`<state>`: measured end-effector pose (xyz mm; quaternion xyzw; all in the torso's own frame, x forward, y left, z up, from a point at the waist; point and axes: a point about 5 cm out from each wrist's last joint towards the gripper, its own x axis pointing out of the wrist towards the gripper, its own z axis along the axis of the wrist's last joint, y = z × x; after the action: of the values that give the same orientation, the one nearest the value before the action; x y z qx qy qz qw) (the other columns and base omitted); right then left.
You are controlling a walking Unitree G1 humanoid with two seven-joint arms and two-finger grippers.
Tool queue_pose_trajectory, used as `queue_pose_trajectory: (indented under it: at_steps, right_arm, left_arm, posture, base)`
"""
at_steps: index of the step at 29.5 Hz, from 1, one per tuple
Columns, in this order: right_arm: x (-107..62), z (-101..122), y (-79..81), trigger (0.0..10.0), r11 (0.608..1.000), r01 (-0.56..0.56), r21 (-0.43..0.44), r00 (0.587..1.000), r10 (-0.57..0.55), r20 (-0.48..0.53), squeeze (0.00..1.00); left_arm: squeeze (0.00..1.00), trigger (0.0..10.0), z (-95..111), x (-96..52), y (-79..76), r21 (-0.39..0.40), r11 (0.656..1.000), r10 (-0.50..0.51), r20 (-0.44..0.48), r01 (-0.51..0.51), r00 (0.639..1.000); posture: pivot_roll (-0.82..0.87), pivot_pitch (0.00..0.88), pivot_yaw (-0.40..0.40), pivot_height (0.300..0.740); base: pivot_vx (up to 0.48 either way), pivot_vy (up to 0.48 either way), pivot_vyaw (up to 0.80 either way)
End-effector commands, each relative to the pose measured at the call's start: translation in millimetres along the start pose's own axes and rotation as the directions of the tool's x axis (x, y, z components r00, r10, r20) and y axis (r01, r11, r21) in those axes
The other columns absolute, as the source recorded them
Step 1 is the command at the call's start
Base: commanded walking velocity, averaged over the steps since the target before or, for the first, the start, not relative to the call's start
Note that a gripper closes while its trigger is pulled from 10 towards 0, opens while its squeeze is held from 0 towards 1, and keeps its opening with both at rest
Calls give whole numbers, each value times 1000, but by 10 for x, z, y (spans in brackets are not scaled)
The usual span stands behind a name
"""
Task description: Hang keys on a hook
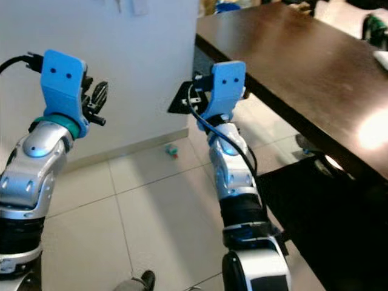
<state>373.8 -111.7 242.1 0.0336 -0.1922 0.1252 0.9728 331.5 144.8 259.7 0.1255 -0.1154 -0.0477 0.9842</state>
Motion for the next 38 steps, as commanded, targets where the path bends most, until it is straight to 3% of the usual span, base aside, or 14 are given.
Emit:
queue_pose_trajectory:
  at_steps: [1, 16, 25, 38]
  right_arm:
    - [10, -10, 49, 10000, 1000, -10, 21, 1000, 10, 2, 0]
    - [32, -37, 74, 10000, 999, -31, 28, 1000, 31, 5, 0]
    - [79, -30, -20, 10000, 1000, -24, 8, 1000, 24, -3, 0]
    - [35, -31, 35, 10000, 999, -48, -17, 999, 48, 18, 0]
  left_arm:
    - [0, 10000, -23, -12, 41, 4, 1000, 13, -2, -13, 1000]
    - [0, 10000, -69, 37, 64, 15, 1000, 23, -4, -23, 1000]
    - [0, 10000, -74, 118, 15, 36, 999, 2, 9, -3, 1000]
    - [0, 10000, -37, 77, 108, 17, 998, 58, 35, -59, 998]
  posture:
    - [100, 1, 47, 740]
    - [118, 0, 24, 740]
    - [114, 0, 10, 740]
    - [99, 0, 20, 740]
  base:
    - [454, 0, 0]
    - [469, 0, 0]
    - [469, 0, 0]
    - [468, 0, 0]
